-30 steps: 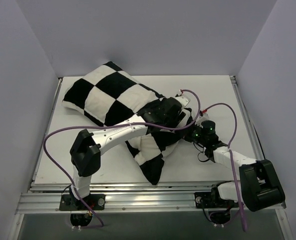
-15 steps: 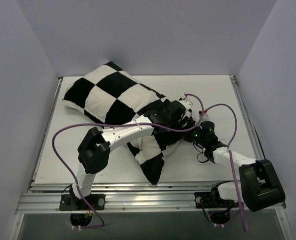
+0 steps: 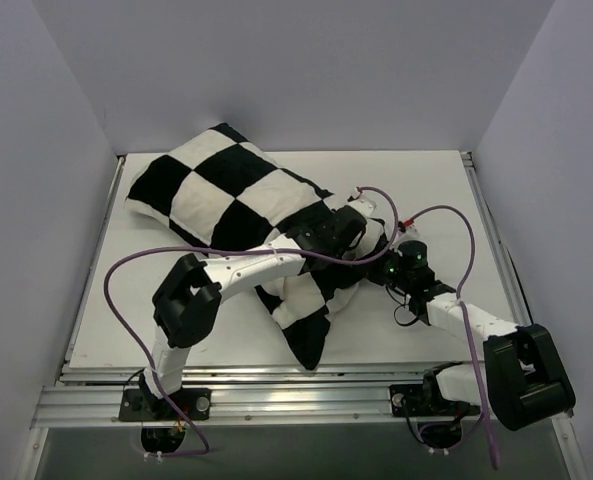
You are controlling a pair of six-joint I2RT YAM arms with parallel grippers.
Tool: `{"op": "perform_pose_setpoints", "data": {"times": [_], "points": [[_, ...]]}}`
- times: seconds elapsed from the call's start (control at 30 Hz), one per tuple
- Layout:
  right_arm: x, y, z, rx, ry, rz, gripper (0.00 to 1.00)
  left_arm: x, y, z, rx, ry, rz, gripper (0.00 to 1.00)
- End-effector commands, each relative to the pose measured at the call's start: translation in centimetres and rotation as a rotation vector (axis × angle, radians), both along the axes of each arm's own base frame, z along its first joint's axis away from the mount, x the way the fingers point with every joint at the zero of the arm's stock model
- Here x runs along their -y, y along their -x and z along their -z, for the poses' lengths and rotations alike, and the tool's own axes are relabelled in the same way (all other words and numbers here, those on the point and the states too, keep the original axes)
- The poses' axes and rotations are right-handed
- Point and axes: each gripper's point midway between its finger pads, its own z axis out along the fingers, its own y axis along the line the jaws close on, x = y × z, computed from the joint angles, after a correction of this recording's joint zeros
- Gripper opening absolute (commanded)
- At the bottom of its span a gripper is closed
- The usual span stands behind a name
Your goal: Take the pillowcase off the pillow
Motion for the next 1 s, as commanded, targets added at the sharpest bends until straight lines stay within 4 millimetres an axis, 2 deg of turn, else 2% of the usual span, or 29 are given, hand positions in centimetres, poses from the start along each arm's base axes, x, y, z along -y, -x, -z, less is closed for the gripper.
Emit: {"op": "perform_pose_setpoints", "data": {"times": [0.0,0.07,0.1,0.17,0.2,0.23,0.27,0.3,0.33,0.4,0.43,0.5,0.53,0.6,0.63,0.83,0.9,0.93,0.97], "points": [[1.3,-0.9,-1.5,0.016,0.080,0.045,0.00,-2.3,1.2,-1.4,-0.031,0.036,-0.032,0.02],[2.0,-1.2,-2.3,0.016,0.102,0.057,0.00,-3.3,1.6,-2.1,-0.029,0.047,-0.050,0.02],[2.1,-1.9,-3.6,0.037,0.101,0.065,0.00,-3.8,1.9,-2.3,-0.029,0.047,-0.059,0.02],[3.6,-2.4,-4.4,0.036,0.126,0.109,0.00,-5.4,2.8,-3.1,-0.026,0.054,-0.072,0.02],[4.1,-3.0,-5.6,0.056,0.127,0.128,0.00,-5.9,3.2,-3.2,-0.028,0.058,-0.073,0.02],[4.8,-3.4,-6.2,0.064,0.139,0.154,0.00,-6.5,3.5,-4.5,-0.013,0.085,-0.074,0.02],[5.4,-3.4,-6.2,0.047,0.157,0.166,0.00,-7.4,4.2,-3.6,-0.026,0.068,-0.073,0.02],[6.3,-3.7,-6.6,0.048,0.167,0.191,0.00,-7.9,4.5,-3.6,-0.029,0.071,-0.077,0.02],[6.6,-4.1,-7.5,0.062,0.173,0.200,0.00,-8.7,4.8,-4.5,-0.019,0.093,-0.086,0.02],[7.6,-4.3,-7.6,0.044,0.213,0.231,0.00,-10.1,5.5,-4.0,-0.032,0.100,-0.114,0.02],[7.9,-4.5,-7.9,0.041,0.224,0.239,0.00,-10.7,5.7,-5.0,-0.018,0.130,-0.123,0.02],[8.8,-4.3,-7.2,0.011,0.257,0.262,0.00,-11.9,5.9,-5.0,-0.024,0.149,-0.142,0.02],[9.3,-4.2,-6.6,-0.016,0.271,0.275,0.00,-12.3,6.0,-6.1,-0.008,0.179,-0.145,0.02],[9.9,-4.2,-6.2,-0.038,0.271,0.283,0.00,-13.3,6.3,-6.1,-0.009,0.187,-0.145,0.02],[10.4,-4.2,-5.9,-0.050,0.267,0.291,0.00,-13.6,6.6,-7.1,0.002,0.215,-0.134,0.02],[9.8,-3.6,-3.9,-0.095,0.267,0.233,0.00,-15.6,7.7,-8.4,0.006,0.308,-0.098,0.02],[9.4,-3.4,-3.3,-0.104,0.261,0.203,0.00,-15.7,8.0,-8.8,0.004,0.336,-0.075,0.02],[9.1,-3.3,-2.6,-0.123,0.260,0.183,0.00,-15.7,8.1,-9.9,0.026,0.370,-0.062,0.02],[9.1,-3.2,-2.2,-0.133,0.268,0.172,0.00,-15.2,8.6,-9.9,0.008,0.391,-0.017,0.02]]}}
